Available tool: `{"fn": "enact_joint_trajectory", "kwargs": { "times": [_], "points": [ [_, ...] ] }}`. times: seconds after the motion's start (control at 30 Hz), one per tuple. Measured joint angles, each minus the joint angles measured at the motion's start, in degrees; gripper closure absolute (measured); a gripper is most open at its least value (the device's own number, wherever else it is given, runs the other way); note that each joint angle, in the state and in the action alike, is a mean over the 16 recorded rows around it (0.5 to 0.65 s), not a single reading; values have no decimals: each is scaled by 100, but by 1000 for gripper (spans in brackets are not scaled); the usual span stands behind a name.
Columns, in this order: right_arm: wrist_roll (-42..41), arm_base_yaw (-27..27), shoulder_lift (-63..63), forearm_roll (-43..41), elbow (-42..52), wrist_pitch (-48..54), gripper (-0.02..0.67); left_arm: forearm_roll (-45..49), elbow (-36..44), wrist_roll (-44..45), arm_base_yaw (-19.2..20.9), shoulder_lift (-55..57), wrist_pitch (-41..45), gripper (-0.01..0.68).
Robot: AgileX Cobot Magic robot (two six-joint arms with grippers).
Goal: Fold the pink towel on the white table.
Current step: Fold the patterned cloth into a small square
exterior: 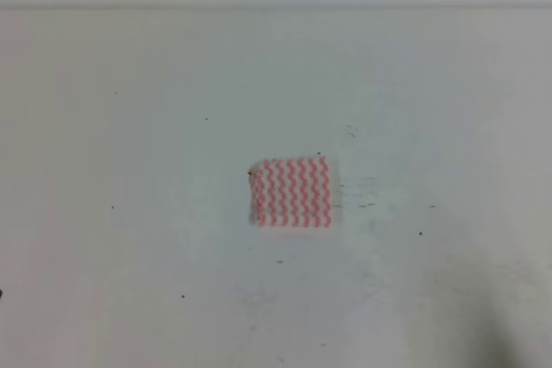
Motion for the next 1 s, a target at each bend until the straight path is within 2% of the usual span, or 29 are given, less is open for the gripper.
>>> {"fn": "enact_joint_trajectory", "kwargs": {
  "times": [0.2, 0.37, 0.67, 1.0],
  "points": [
    [3, 3, -17, -1, 20, -20, 667, 2148, -14, -2196, 420, 16, 391, 677],
    [5, 4, -23, -2, 27, -27, 667, 3270, -20, -3422, 888, 19, 761, 677],
    [13, 5, -29, -2, 34, -32, 667, 4127, -16, -4213, 1429, 12, 1522, 677],
    [19, 6, -35, -3, 41, -38, 667, 4536, -16, -4539, 1501, 9, 1994, 677]
  ]
}}
